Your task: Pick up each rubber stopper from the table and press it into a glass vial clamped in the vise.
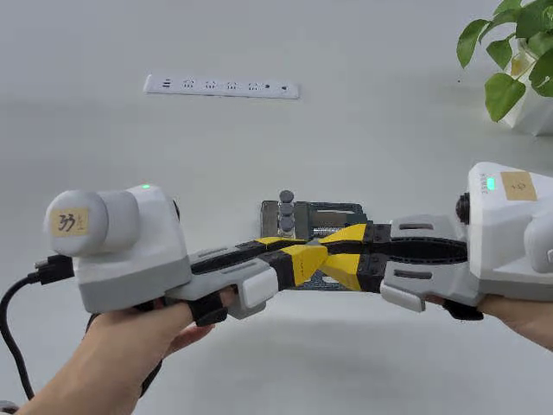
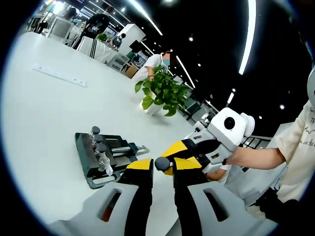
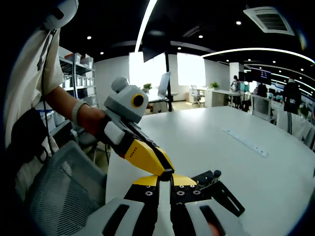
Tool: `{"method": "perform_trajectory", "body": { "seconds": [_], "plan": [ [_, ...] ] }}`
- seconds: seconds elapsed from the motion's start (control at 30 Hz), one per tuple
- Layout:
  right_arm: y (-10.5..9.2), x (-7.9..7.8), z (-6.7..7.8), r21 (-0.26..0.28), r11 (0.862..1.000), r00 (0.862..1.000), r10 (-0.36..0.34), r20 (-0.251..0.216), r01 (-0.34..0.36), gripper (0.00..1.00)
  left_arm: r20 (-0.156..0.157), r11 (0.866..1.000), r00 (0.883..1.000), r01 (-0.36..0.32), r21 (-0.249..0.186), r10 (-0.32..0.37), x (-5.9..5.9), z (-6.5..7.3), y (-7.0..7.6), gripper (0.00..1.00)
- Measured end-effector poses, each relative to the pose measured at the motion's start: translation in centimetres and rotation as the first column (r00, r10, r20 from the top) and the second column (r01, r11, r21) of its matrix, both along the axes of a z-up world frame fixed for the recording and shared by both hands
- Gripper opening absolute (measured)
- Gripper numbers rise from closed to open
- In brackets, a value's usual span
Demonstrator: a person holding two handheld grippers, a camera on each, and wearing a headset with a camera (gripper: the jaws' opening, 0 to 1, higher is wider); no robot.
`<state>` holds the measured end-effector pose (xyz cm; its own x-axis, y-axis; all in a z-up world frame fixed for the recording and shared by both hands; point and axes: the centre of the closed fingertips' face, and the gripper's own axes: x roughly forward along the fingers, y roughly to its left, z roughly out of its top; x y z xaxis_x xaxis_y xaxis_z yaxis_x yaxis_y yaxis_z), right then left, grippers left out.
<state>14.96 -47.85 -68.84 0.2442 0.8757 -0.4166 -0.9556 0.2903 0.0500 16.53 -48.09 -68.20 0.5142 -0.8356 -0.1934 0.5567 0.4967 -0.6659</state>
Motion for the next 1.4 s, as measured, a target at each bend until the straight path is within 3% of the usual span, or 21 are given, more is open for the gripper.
{"method": "perform_trajectory", "body": {
  "seconds": [0.1, 0.17, 0.57, 0.73, 0.83, 0.9, 0.97, 1.07, 1.13, 1.17, 1.23, 1.3, 1.37, 1.4],
  "plan": [
    [0.0, 0.2, 0.1, -0.045, 0.999, 0.998, 0.010, 0.069, -0.007, 0.03, -0.007, 1.000, 1.000, -0.006, -0.001, 0.006, 0.1, 0.0, 0.0, 0.09],
    [0.1, 0.1, 0.2, -0.055, 0.998, 0.997, 0.012, 0.082, -0.008, 0.03, -0.015, 1.000, 1.000, -0.006, -0.011, 0.006, 0.0, 0.1, 0.0, 0.09],
    [0.3, -0.2, 0.6, -0.075, 0.997, 0.994, 0.039, 0.101, -0.031, 0.04, -0.023, 0.999, 0.999, 0.029, -0.013, -0.029, -0.3, 0.6, -0.2, 0.08],
    [0.1, -0.4, 0.1, -0.115, 0.993, 0.992, 0.055, 0.111, -0.042, 0.10, -0.024, 0.999, 0.999, 0.031, -0.013, -0.032, -0.1, 0.8, 0.0, 0.08],
    [-0.5, -0.2, 0.2, -0.168, 0.984, 0.985, 0.078, 0.156, -0.051, 0.13, -0.033, 0.999, 0.998, 0.048, -0.009, -0.049, -0.1, 0.9, 0.0, 0.08],
    [-0.7, -0.1, 0.4, -0.228, 0.971, 0.965, 0.127, 0.229, -0.074, 0.14, -0.043, 0.997, 0.997, 0.071, -0.002, -0.071, -0.3, 0.8, -0.1, 0.08],
    [-0.6, -0.4, 0.9, -0.283, 0.953, 0.935, 0.197, 0.294, -0.112, 0.16, -0.056, 0.993, 0.992, 0.116, 0.002, -0.116, -0.8, 0.7, -0.3, 0.08],
    [-0.3, -1.1, 1.6, -0.359, 0.919, 0.879, 0.300, 0.370, -0.163, 0.15, -0.089, 0.982, 0.978, 0.186, -0.018, -0.187, -1.5, 0.6, -0.5, 0.08],
    [-0.1, -1.6, 1.6, -0.404, 0.895, 0.848, 0.357, 0.392, -0.191, 0.15, -0.098, 0.976, 0.971, 0.217, -0.035, -0.219, -1.8, 0.8, -0.6, 0.08],
    [0.1, -1.9, 1.6, -0.423, 0.882, 0.826, 0.390, 0.407, -0.208, 0.15, -0.114, 0.974, 0.967, 0.224, -0.037, -0.227, -1.9, 0.8, -0.6, 0.08],
    [0.2, -2.3, 1.5, -0.454, 0.862, 0.798, 0.430, 0.422, -0.224, 0.13, -0.109, 0.969, 0.963, 0.245, -0.027, -0.246, -2.2, 0.7, -0.6, 0.08],
    [0.3, -2.4, 1.4, -0.484, 0.845, 0.763, 0.462, 0.451, -0.225, 0.12, -0.126, 0.963, 0.955, 0.263, -0.056, -0.269, -2.5, 1.1, -0.7, 0.08],
    [0.3, -2.7, 1.3, -0.491, 0.838, 0.754, 0.478, 0.450, -0.238, 0.10, -0.134, 0.958, 0.949, 0.277, -0.075, -0.285, -2.7, 1.3, -0.7, 0.08],
    [0.3, -2.8, 1.4, -0.498, 0.833, 0.742, 0.489, 0.459, -0.240, 0.10, -0.139, 0.957, 0.948, 0.278, -0.081, -0.287, -2.7, 1.3, -0.6, 0.08]
  ]
}}
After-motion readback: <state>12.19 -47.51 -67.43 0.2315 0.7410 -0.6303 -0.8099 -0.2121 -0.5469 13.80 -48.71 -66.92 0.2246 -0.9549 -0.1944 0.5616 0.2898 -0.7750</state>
